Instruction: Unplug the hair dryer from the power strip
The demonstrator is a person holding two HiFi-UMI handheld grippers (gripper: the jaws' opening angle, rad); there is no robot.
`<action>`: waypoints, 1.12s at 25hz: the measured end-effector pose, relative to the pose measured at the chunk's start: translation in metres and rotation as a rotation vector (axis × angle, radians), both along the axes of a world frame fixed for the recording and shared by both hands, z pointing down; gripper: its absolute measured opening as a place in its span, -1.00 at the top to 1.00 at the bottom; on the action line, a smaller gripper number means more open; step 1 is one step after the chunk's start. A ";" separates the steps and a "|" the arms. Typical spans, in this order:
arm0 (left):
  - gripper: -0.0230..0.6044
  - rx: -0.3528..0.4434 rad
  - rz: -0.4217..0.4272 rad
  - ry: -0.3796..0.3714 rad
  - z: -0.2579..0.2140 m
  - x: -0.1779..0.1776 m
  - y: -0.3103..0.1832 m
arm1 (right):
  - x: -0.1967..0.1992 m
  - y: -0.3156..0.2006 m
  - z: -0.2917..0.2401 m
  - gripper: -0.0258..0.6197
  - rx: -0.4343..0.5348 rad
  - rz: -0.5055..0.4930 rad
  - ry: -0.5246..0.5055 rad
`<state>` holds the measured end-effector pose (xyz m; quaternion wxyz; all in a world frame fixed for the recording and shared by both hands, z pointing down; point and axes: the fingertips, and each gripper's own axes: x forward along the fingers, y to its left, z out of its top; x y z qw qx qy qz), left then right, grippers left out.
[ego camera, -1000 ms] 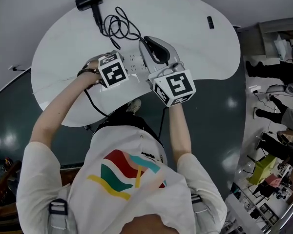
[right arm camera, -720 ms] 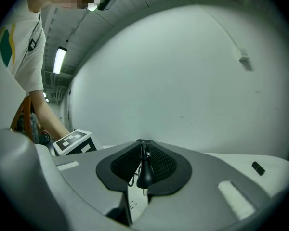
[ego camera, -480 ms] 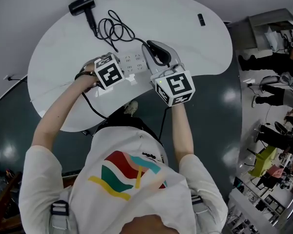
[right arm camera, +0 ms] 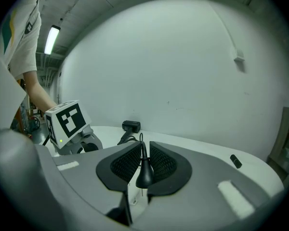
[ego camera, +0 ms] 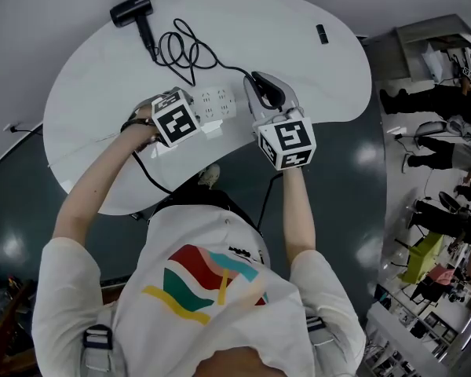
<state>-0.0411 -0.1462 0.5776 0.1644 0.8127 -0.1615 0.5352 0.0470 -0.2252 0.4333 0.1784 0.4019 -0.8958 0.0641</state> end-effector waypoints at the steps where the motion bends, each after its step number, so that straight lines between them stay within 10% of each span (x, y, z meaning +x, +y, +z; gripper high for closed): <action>1: 0.34 0.000 0.001 0.000 0.000 0.000 0.000 | 0.003 -0.001 0.003 0.71 -0.004 0.010 0.009; 28: 0.34 0.008 -0.021 -0.028 0.000 0.001 0.001 | 0.065 0.010 0.129 0.70 -0.279 0.189 0.141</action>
